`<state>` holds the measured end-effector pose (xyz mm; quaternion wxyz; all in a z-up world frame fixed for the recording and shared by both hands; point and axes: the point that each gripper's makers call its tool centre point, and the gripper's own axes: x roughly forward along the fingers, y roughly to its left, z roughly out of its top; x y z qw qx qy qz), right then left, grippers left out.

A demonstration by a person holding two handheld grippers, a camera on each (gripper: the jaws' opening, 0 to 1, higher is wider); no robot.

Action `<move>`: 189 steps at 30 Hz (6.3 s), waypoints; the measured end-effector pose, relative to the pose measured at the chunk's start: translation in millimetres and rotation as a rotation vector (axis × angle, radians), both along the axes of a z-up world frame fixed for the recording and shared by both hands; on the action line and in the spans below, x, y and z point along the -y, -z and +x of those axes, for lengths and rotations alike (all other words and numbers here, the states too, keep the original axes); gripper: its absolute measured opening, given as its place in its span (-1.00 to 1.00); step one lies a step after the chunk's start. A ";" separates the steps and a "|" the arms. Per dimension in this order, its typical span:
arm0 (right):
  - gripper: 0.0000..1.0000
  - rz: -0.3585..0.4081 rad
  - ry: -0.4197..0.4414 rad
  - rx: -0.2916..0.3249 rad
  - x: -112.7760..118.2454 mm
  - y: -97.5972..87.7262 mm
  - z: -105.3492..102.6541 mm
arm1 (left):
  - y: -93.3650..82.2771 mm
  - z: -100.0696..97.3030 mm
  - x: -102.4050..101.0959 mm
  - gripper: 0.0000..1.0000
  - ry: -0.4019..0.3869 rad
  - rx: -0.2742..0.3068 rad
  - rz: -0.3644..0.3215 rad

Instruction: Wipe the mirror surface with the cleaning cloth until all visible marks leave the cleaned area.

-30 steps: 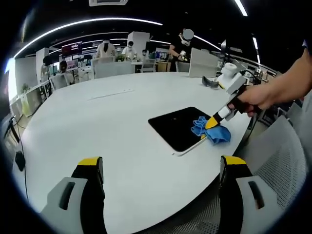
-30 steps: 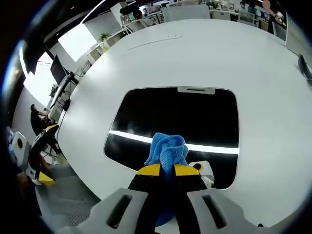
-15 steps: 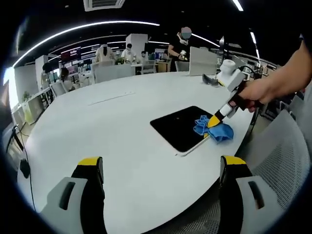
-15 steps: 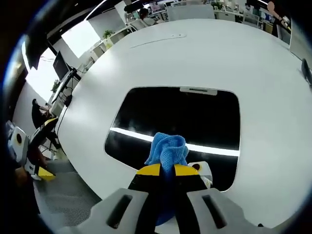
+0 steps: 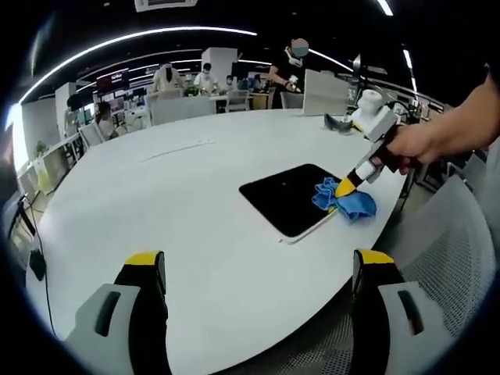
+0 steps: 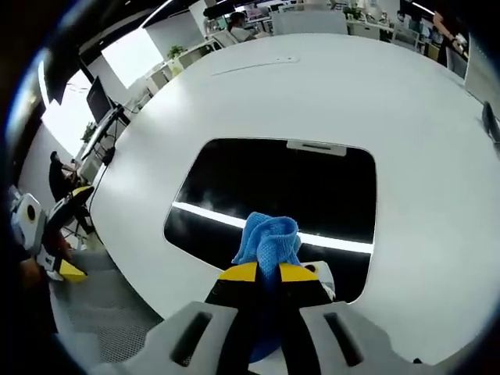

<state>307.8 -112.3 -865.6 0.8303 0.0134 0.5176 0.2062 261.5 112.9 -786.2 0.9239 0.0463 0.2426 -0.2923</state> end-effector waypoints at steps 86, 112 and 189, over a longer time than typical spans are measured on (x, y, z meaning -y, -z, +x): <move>-0.97 -0.050 0.078 0.045 45.1 2.1 79.5 | 6.9 -3.1 6.1 0.98 0.019 -0.052 -0.039; -0.97 -0.092 0.054 0.093 46.5 1.9 127.9 | 9.0 -2.9 5.8 0.98 0.020 -0.064 -0.041; -0.92 -0.055 0.142 0.035 182.0 10.7 74.4 | 14.2 -2.6 2.1 0.98 0.016 -0.056 -0.004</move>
